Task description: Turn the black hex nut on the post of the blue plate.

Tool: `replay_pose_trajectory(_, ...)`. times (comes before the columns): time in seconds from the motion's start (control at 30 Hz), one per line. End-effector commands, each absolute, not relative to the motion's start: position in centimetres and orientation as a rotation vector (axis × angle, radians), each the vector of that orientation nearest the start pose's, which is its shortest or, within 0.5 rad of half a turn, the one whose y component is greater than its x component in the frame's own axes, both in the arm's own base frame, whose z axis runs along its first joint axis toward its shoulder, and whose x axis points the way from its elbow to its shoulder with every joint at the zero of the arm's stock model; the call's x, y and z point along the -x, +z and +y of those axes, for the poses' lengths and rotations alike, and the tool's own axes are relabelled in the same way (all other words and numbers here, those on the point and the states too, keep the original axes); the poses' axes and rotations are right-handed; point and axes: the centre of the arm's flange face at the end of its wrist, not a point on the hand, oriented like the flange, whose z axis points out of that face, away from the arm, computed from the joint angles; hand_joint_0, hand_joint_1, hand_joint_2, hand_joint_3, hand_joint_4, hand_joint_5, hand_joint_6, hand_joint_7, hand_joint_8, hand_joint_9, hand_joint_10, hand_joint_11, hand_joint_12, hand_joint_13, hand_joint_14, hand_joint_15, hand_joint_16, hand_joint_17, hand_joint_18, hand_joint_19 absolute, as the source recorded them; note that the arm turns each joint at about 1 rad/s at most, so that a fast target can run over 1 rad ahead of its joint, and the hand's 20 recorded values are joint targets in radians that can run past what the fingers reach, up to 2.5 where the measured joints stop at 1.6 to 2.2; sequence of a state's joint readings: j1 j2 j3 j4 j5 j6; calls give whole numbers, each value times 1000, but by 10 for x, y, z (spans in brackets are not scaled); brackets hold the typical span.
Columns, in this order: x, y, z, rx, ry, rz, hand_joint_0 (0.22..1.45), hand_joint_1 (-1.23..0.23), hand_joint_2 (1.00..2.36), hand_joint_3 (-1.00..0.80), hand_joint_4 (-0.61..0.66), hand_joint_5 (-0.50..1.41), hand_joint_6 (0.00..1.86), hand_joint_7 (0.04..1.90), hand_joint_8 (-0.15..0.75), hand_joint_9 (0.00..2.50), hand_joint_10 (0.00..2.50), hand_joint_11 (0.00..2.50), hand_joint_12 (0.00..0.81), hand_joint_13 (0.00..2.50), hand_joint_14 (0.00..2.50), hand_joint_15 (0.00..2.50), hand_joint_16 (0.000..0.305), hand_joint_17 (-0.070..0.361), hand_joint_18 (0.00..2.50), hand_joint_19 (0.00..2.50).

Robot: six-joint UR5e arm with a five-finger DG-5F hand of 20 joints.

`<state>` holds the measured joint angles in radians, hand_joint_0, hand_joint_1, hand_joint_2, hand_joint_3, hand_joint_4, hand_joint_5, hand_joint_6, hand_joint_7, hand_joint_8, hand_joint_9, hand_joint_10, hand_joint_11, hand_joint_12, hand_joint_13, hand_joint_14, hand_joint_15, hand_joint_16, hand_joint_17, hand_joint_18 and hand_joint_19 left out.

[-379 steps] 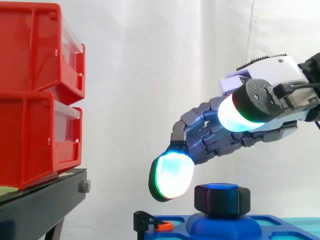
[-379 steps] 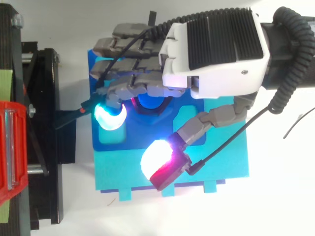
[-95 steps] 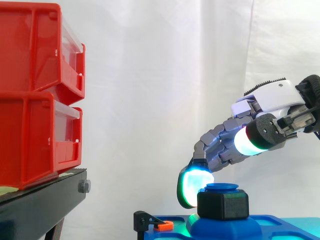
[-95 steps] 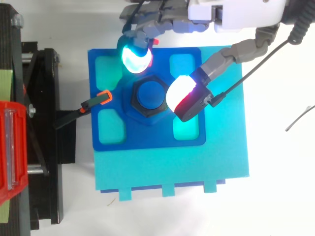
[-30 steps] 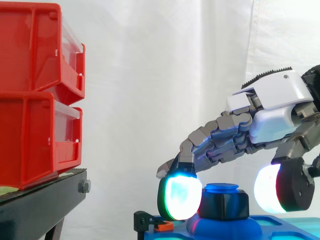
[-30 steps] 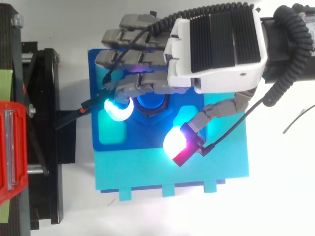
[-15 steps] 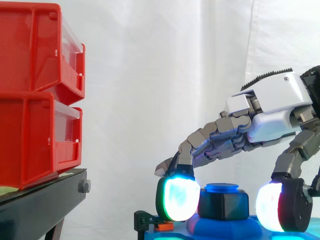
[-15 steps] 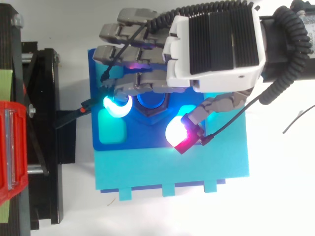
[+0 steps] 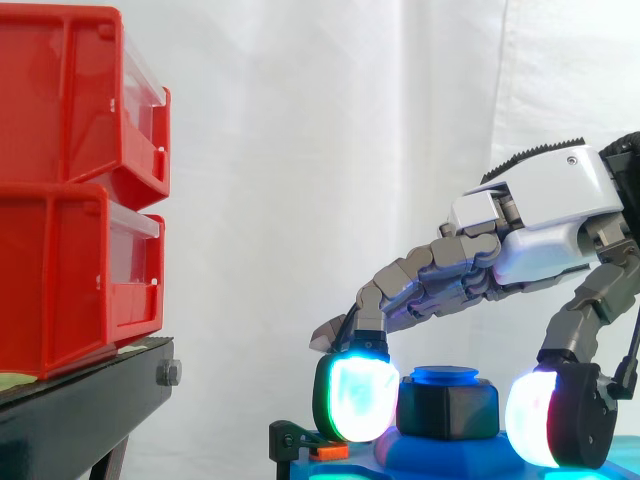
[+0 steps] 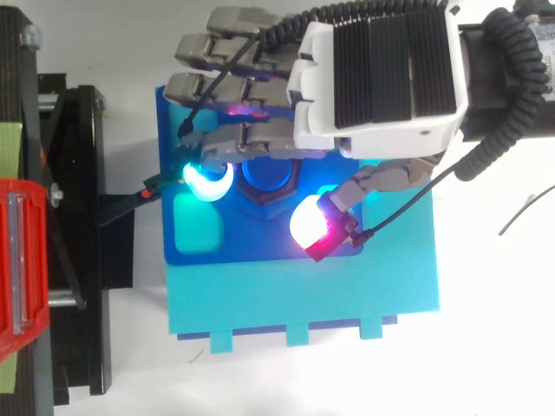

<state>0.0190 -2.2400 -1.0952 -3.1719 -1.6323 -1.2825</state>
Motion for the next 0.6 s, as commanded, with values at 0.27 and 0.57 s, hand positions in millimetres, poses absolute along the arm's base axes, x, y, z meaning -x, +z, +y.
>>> replay_pose_trajectory(0.27,-724,301,-119,-195,262,1793,526,-854,1000,-500,180,-237,502,1008,216,129,0,0,354,90,0,0,53,119,31,89)
replay_pose_trajectory(0.57,-724,300,-120,-194,259,1796,545,-859,1000,-500,183,-231,502,1045,216,138,0,0,352,101,0,0,52,117,45,83)
